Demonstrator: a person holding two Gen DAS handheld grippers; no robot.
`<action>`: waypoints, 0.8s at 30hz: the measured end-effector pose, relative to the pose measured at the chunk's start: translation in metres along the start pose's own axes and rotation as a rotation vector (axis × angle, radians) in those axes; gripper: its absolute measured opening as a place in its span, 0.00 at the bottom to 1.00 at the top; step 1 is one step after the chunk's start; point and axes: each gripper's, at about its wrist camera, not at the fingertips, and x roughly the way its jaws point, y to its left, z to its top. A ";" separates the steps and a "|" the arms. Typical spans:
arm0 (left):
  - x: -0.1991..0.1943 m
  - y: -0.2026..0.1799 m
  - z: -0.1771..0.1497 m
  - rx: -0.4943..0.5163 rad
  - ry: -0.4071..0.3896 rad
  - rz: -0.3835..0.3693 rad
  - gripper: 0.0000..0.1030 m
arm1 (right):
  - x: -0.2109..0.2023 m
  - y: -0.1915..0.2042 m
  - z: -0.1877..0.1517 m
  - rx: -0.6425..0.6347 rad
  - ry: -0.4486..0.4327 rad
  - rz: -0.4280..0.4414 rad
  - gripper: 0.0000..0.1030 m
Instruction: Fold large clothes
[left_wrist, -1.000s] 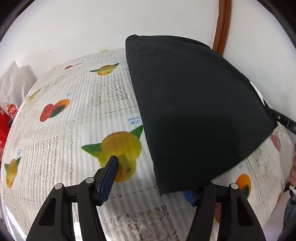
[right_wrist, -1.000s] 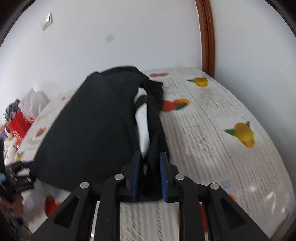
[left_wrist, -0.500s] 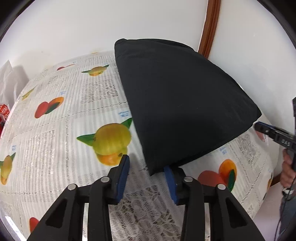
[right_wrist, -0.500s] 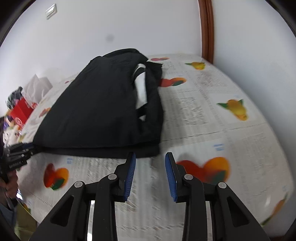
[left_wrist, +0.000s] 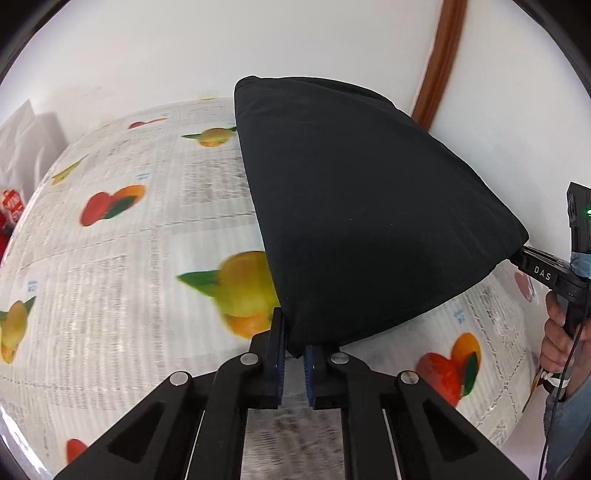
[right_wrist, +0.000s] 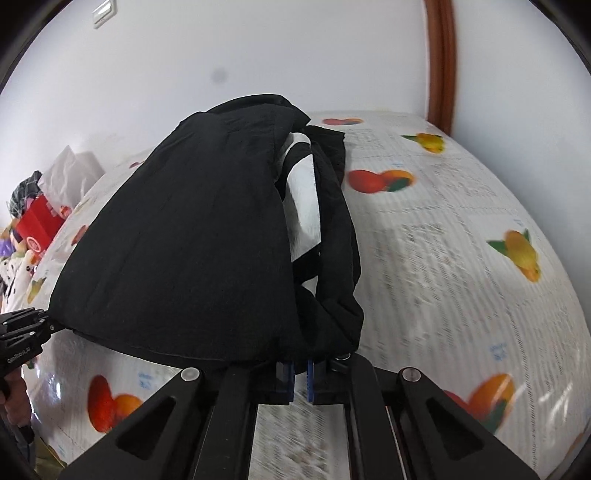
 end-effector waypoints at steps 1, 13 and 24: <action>-0.003 0.006 -0.001 -0.007 -0.001 0.010 0.08 | 0.004 0.007 0.003 -0.007 0.002 0.010 0.04; -0.030 0.049 -0.014 -0.074 0.062 0.061 0.08 | 0.003 0.055 0.013 -0.033 0.015 0.049 0.11; -0.077 0.044 -0.015 -0.090 -0.021 0.081 0.21 | -0.054 0.073 0.030 -0.108 -0.120 0.097 0.30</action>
